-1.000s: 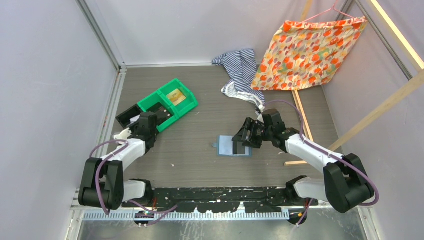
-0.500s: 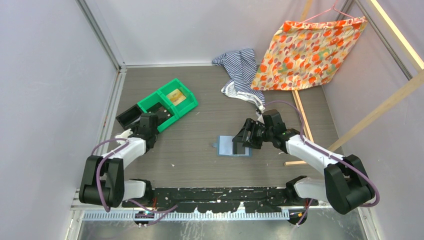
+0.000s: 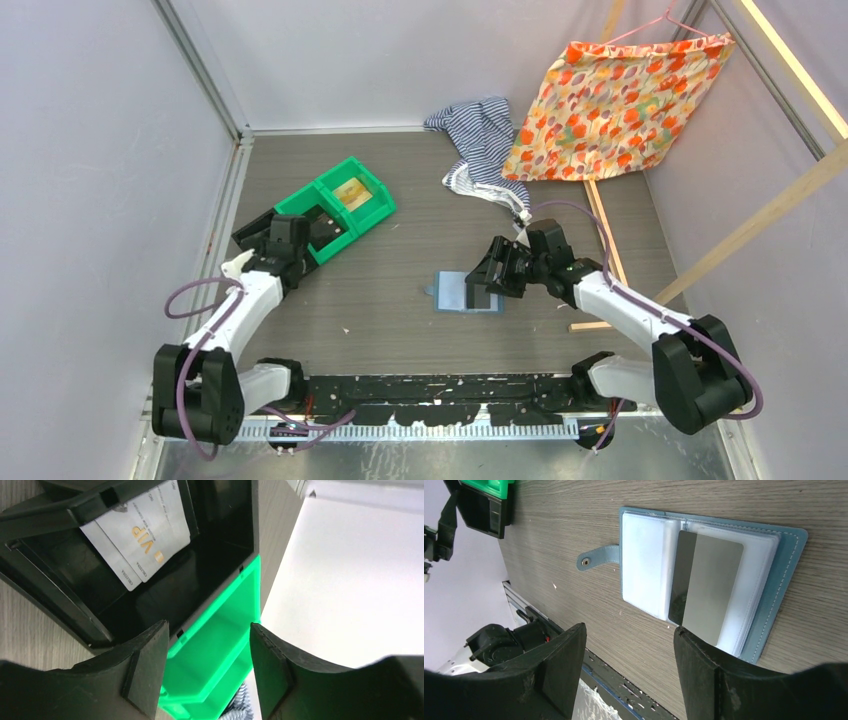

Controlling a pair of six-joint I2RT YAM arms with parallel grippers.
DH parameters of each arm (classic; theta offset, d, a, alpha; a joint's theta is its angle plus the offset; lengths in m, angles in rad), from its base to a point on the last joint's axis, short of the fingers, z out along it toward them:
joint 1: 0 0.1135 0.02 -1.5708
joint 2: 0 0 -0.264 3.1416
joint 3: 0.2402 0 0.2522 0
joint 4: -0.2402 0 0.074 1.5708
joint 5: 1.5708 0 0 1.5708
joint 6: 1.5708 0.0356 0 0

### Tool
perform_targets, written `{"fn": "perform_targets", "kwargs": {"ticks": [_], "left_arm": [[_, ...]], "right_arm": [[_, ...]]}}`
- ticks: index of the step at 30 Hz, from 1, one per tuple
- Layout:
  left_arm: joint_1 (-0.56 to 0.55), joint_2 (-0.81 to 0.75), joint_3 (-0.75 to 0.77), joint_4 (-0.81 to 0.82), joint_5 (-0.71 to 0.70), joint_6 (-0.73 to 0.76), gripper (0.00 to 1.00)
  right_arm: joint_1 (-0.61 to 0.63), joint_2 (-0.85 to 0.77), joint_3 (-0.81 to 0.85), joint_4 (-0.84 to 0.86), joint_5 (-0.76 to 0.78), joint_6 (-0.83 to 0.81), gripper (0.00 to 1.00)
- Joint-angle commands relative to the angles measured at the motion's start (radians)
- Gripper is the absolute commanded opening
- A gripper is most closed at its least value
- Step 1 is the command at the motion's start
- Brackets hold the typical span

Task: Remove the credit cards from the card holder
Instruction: Remove the credit card from the card holder.

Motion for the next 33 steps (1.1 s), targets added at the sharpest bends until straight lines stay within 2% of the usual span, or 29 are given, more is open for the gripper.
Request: {"fn": "perform_targets", "kwargs": {"ticks": [1,4,9,11,13,16,18,23,25,26,33], "left_arm": [[0.004,-0.080,0.073,-0.084,0.027,0.133,0.60],[-0.008,-0.138,0.093,0.047,0.153,0.444,0.57],[-0.143,-0.104,0.186,0.151,0.377,0.816,0.56],[-0.216,-0.083,0.175,0.256,0.490,0.890,0.55],[-0.300,-0.037,0.164,0.361,0.588,0.934,0.54],[-0.418,0.087,0.218,0.399,0.738,0.991,0.49],[-0.490,0.197,0.267,0.422,0.820,1.006,0.50],[-0.564,0.469,0.330,0.646,1.085,0.937,0.54],[-0.570,0.548,0.326,0.742,1.128,0.899,0.64],[-0.571,0.591,0.331,0.762,1.139,0.893,0.65],[-0.588,0.688,0.373,0.724,1.186,0.957,0.60]], "right_arm": [[-0.004,-0.051,0.007,-0.006,0.025,-0.019,0.69],[-0.011,-0.067,0.022,-0.036,0.056,-0.045,0.69],[-0.045,-0.033,0.064,-0.105,0.094,-0.084,0.69],[-0.056,-0.020,0.072,-0.116,0.120,-0.077,0.69],[-0.056,-0.016,0.080,-0.146,0.183,-0.063,0.65],[-0.057,-0.017,0.082,-0.177,0.252,-0.048,0.62],[-0.056,-0.017,0.072,-0.189,0.282,-0.036,0.61],[-0.058,-0.011,0.006,-0.129,0.248,0.029,0.54],[-0.057,-0.007,-0.013,-0.111,0.240,0.041,0.48],[-0.057,-0.006,-0.015,-0.110,0.244,0.038,0.45],[-0.056,0.040,-0.013,-0.092,0.260,0.025,0.38]]}}
